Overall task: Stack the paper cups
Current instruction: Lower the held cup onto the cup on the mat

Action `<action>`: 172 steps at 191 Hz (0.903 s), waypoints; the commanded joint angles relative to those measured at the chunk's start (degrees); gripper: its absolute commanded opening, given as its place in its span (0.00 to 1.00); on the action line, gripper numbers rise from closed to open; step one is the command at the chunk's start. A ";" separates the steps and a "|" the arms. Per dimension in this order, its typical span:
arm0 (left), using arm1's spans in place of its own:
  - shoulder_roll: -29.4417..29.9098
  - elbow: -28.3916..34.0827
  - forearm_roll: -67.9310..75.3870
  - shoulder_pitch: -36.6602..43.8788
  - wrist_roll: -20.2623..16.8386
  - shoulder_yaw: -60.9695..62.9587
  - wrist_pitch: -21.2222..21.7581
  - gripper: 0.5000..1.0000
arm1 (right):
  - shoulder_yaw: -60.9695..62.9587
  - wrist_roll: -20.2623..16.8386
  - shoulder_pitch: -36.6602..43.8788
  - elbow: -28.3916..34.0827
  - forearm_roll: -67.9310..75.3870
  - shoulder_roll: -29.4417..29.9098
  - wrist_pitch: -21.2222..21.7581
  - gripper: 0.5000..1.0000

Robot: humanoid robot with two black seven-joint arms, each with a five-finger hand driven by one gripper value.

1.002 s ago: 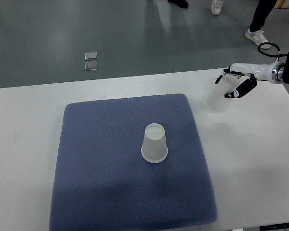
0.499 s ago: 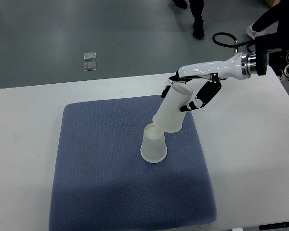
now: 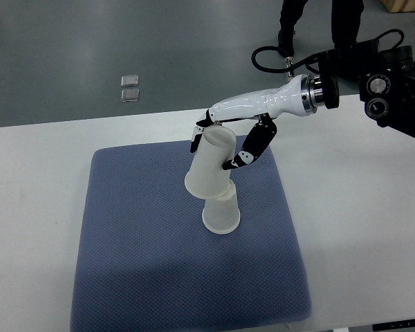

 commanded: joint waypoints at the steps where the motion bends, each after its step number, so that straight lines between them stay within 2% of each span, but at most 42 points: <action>1: 0.00 0.00 0.00 0.00 0.00 0.03 0.00 1.00 | -0.02 0.00 -0.02 0.54 -1.69 -0.05 0.13 0.39; 39: 0.00 0.00 0.00 0.00 0.00 0.03 0.00 1.00 | -0.55 0.00 -0.11 1.69 -3.36 -0.32 0.83 0.43; 172: 0.00 0.00 0.00 0.00 0.00 0.03 0.00 1.00 | -1.08 -0.08 -2.57 1.69 -5.12 -0.05 0.83 0.47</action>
